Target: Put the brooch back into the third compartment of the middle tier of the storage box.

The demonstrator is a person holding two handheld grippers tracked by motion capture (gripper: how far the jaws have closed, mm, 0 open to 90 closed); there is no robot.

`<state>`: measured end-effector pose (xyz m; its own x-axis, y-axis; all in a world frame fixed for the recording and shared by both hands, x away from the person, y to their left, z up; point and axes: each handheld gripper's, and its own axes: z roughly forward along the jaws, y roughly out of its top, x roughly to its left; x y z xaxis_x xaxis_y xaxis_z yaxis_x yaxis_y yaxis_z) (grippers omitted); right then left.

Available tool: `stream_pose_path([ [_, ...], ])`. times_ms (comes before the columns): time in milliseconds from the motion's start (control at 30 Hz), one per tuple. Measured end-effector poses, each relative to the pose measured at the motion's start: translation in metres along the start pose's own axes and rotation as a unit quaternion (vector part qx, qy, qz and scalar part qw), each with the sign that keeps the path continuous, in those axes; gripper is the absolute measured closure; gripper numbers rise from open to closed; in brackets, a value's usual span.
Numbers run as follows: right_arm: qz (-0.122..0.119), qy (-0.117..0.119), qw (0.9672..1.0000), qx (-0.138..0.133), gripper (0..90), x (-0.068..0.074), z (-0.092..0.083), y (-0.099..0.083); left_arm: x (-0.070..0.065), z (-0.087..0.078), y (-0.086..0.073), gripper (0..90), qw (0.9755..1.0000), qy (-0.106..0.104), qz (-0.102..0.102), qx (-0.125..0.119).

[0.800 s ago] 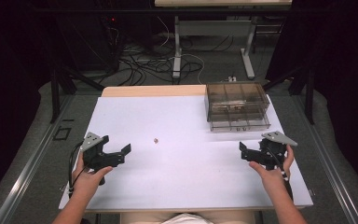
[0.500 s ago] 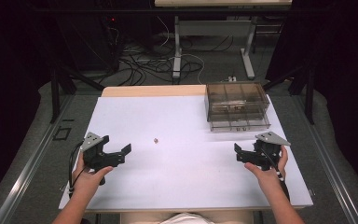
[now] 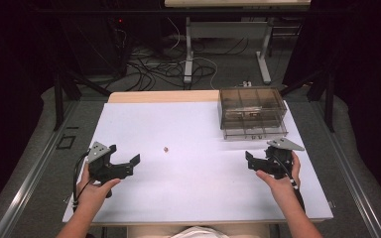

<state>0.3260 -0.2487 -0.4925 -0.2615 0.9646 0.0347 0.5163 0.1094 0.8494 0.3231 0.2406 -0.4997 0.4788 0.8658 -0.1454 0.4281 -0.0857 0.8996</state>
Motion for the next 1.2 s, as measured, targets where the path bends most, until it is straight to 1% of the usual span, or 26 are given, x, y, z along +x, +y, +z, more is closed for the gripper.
stream_pose_path([
  [67,-0.005,0.005,1.0,0.0,8.2,0.001,0.001,0.003,0.001,0.0,0.0,0.8,1.0,0.001,0.001,0.001],
  [100,0.0,0.006,1.0,0.001,9.0,0.002,0.0,0.004,0.001,0.0,0.0,0.9,1.0,0.002,-0.001,0.0],
  [167,0.002,0.008,1.0,0.001,9.9,0.003,0.001,0.005,0.001,0.0,0.0,1.1,1.0,0.002,-0.002,0.001],
  [200,-0.004,0.01,0.9999,0.001,11.6,0.004,0.001,0.007,0.001,0.0,0.0,1.1,1.0,0.003,-0.002,0.001],
  [233,-0.004,0.01,0.9999,0.001,11.6,0.004,0.001,0.007,0.001,0.0,0.0,1.1,1.0,0.003,-0.004,0.001],
  [267,-0.007,0.012,0.9999,0.004,15.0,0.006,0.001,0.01,0.001,0.0,0.0,1.1,1.0,0.003,-0.004,-0.001],
  [367,-0.004,0.023,0.9997,0.006,15.3,0.009,0.003,0.013,0.001,0.0,0.0,1.1,1.0,0.004,-0.004,-0.001],
  [500,-0.002,0.03,0.9995,0.011,16.3,0.012,0.006,0.016,0.002,-0.001,0.0,1.3,1.0,0.005,-0.003,-0.001],
  [533,0.0,0.036,0.9992,0.017,16.9,0.015,0.008,0.019,0.002,-0.001,0.0,1.3,1.0,0.004,-0.004,-0.001],
  [567,0.0,0.036,0.9992,0.017,16.9,0.015,0.008,0.019,0.002,-0.001,0.0,1.3,1.0,0.004,-0.005,-0.001],
  [600,0.0,0.043,0.9989,0.019,17.3,0.017,0.01,0.022,0.002,-0.001,0.0,1.5,1.0,0.004,-0.004,0.0],
  [633,0.0,0.043,0.9989,0.019,17.3,0.017,0.01,0.022,0.002,-0.001,0.0,1.5,1.0,0.004,-0.004,0.0],
  [700,0.004,0.055,0.9982,0.024,18.1,0.021,0.013,0.026,0.002,-0.001,-0.001,1.5,1.0,0.004,-0.004,-0.001],
  [800,0.005,0.06,0.9979,0.025,18.5,0.024,0.016,0.031,0.002,-0.001,-0.001,1.5,1.0,0.003,-0.004,0.0],
  [867,0.009,0.068,0.9972,0.029,18.5,0.027,0.017,0.035,0.001,0.0,-0.001,1.5,1.0,0.002,-0.004,0.0],
  [967,0.003,0.072,0.997,0.03,19.7,0.03,0.02,0.039,0.001,0.0,-0.001,1.5,1.0,0.001,-0.004,0.0],
  [1033,-0.001,0.079,0.9963,0.035,20.8,0.037,0.023,0.045,0.0,0.0,-0.001,1.5,1.0,0.001,-0.004,0.0],
  [1067,-0.001,0.079,0.9963,0.035,20.8,0.037,0.023,0.045,0.0,0.0,-0.001,1.5,1.0,0.001,-0.003,0.0],
  [1100,-0.006,0.083,0.9958,0.037,21.2,0.042,0.025,0.048,0.0,0.0,-0.001,1.5,1.0,0.001,-0.003,0.0],
  [1133,-0.006,0.083,0.9958,0.037,21.2,0.042,0.025,0.048,0.0,0.0,-0.001,1.5,1.0,0.001,-0.004,0.0],
  [1167,-0.007,0.092,0.9951,0.036,21.3,0.046,0.027,0.052,0.0,0.0,-0.001,1.5,1.0,0.0,-0.004,0.0],
  [1200,-0.007,0.092,0.9951,0.036,21.3,0.046,0.027,0.052,0.0,0.0,-0.001,1.5,1.0,0.0,-0.004,0.0],
])
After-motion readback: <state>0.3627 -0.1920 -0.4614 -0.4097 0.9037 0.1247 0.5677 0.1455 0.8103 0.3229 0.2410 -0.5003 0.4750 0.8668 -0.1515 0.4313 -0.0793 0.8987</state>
